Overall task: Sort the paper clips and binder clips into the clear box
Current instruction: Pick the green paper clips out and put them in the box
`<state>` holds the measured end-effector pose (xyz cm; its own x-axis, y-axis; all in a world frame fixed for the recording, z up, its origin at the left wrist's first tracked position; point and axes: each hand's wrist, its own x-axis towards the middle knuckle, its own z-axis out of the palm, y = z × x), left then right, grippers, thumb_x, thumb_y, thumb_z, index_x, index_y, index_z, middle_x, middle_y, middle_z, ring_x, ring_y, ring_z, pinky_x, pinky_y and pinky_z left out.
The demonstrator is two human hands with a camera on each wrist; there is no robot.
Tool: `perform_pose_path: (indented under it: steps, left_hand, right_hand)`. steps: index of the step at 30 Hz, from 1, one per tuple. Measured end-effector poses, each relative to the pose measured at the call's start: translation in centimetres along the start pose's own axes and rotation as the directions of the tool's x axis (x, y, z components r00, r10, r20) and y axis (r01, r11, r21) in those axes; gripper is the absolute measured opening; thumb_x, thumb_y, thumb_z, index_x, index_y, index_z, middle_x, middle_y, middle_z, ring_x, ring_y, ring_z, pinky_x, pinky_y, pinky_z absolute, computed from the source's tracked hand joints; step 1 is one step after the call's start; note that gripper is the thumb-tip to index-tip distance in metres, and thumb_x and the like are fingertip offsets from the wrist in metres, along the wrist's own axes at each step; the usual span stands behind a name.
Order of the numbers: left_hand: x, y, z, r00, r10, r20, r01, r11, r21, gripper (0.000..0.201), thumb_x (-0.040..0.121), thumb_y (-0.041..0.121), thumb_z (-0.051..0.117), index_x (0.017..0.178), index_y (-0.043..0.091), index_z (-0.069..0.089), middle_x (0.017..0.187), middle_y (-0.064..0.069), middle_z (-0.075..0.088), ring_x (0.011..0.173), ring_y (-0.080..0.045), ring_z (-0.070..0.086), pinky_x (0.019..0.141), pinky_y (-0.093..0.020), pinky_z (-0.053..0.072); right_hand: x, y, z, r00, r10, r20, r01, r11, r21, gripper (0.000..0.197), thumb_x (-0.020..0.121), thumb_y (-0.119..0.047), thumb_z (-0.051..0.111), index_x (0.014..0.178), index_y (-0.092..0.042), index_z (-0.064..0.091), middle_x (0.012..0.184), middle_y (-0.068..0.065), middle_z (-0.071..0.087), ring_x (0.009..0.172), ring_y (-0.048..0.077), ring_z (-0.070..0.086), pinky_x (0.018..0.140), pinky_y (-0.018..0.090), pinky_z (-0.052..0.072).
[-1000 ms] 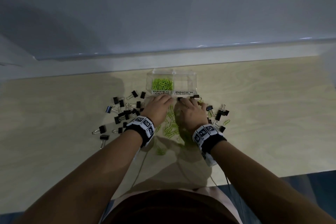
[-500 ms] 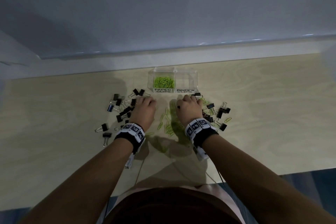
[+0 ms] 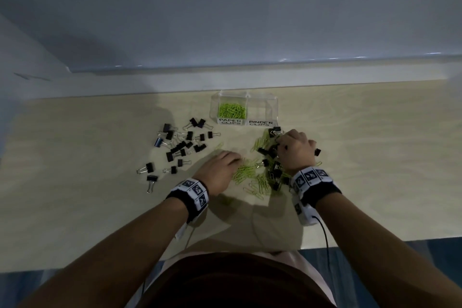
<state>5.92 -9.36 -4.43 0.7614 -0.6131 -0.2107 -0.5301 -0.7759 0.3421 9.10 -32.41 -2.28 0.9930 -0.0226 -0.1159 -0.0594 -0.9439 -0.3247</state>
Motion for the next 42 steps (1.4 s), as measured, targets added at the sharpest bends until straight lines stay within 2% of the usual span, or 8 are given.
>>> perform_pose_path:
  steps: [4, 6, 11, 15, 20, 28, 35, 42]
  left_hand:
    - [-0.7, -1.4, -0.1, 0.979, -0.199, -0.046, 0.197, 0.979, -0.049, 0.058, 0.089, 0.000, 0.043, 0.144, 0.010, 0.026, 0.153, -0.010, 0.024, 0.141, -0.027, 0.019, 0.115, -0.039, 0.026]
    - [-0.8, -1.7, -0.1, 0.976, -0.217, -0.036, 0.215, 0.975, -0.058, 0.055, 0.091, 0.002, 0.041, 0.144, 0.008, 0.026, 0.153, -0.011, 0.024, 0.141, -0.027, 0.019, 0.116, -0.037, 0.023]
    - [-3.5, -2.2, 0.1, 0.990, -0.135, 0.034, 0.137, 0.987, -0.080, 0.058, 0.092, 0.030, 0.048, 0.144, 0.011, 0.030, 0.149, -0.010, 0.033, 0.135, -0.026, 0.030, 0.114, -0.041, 0.026]
    - [-7.2, -2.0, 0.1, 0.971, -0.231, 0.054, 0.237, 0.963, -0.127, 0.101, 0.071, 0.071, 0.054, 0.147, 0.016, 0.018, 0.150, -0.006, 0.024, 0.135, -0.026, 0.023, 0.112, -0.046, 0.028]
    - [-7.1, -0.2, -0.1, 0.908, -0.398, 0.131, 0.417, 0.891, -0.181, 0.122, 0.057, 0.066, 0.072, 0.146, 0.017, 0.004, 0.143, -0.007, 0.015, 0.130, -0.028, 0.021, 0.108, -0.043, 0.034]
    - [-2.3, 1.5, 0.4, 0.938, -0.344, 0.037, 0.338, 0.892, -0.301, 0.071, 0.074, 0.032, 0.074, 0.134, 0.014, 0.041, 0.122, -0.008, 0.041, 0.112, -0.026, 0.044, 0.098, -0.038, 0.043]
    - [0.1, 0.7, -1.8, 0.958, -0.283, 0.038, 0.283, 0.924, -0.258, 0.025, 0.089, 0.017, 0.054, 0.110, 0.006, 0.063, 0.104, -0.013, 0.057, 0.097, -0.031, 0.056, 0.082, -0.040, 0.048]
    - [-0.1, -1.4, -4.2, 0.955, -0.297, -0.019, 0.269, 0.890, -0.368, 0.021, 0.087, 0.011, 0.059, 0.107, 0.008, 0.067, 0.107, -0.010, 0.067, 0.096, -0.022, 0.061, 0.087, -0.030, 0.046]
  right_hand:
    - [-0.3, -3.1, 0.7, 0.946, -0.319, 0.051, 0.314, 0.945, 0.092, 0.022, 0.074, 0.000, 0.057, 0.093, -0.003, 0.069, 0.093, 0.014, 0.065, 0.086, 0.035, 0.058, 0.073, 0.046, 0.052]
    - [-0.5, -5.2, 1.0, 0.897, -0.397, 0.195, 0.380, 0.917, 0.122, 0.035, 0.076, 0.002, 0.054, 0.108, -0.004, 0.065, 0.106, 0.013, 0.062, 0.096, 0.032, 0.057, 0.080, 0.044, 0.054]
    - [-2.2, -6.6, 2.5, 0.793, -0.428, 0.435, 0.454, 0.890, 0.047, 0.058, 0.074, -0.003, 0.057, 0.131, -0.015, 0.049, 0.132, 0.006, 0.044, 0.118, 0.028, 0.041, 0.093, 0.045, 0.048]
    - [-3.4, -4.9, 2.9, 0.774, -0.468, 0.427, 0.474, 0.875, 0.101, 0.054, 0.081, -0.024, 0.060, 0.133, -0.014, 0.048, 0.124, 0.006, 0.045, 0.113, 0.026, 0.040, 0.096, 0.044, 0.045]
    - [-3.5, -4.3, 2.7, 0.822, -0.339, 0.456, 0.361, 0.932, 0.042, 0.078, 0.074, -0.048, 0.070, 0.140, -0.023, 0.035, 0.132, 0.004, 0.035, 0.119, 0.025, 0.032, 0.103, 0.042, 0.038]
    - [-3.4, -6.8, 2.5, 0.832, -0.357, 0.424, 0.342, 0.933, 0.114, 0.048, 0.082, -0.011, 0.060, 0.130, -0.016, 0.052, 0.110, 0.011, 0.050, 0.104, 0.030, 0.050, 0.087, 0.040, 0.047]
    - [-2.7, -5.6, 1.9, 0.878, -0.328, 0.349, 0.290, 0.944, 0.156, 0.027, 0.080, -0.006, 0.060, 0.105, -0.008, 0.068, 0.099, 0.014, 0.063, 0.090, 0.033, 0.060, 0.079, 0.039, 0.050]
    - [-0.4, -5.0, -0.6, 0.980, -0.058, 0.189, -0.027, 0.906, 0.422, 0.011, 0.075, -0.006, 0.074, 0.086, -0.008, 0.073, 0.079, 0.002, 0.066, 0.066, 0.009, 0.057, 0.067, 0.021, 0.046]
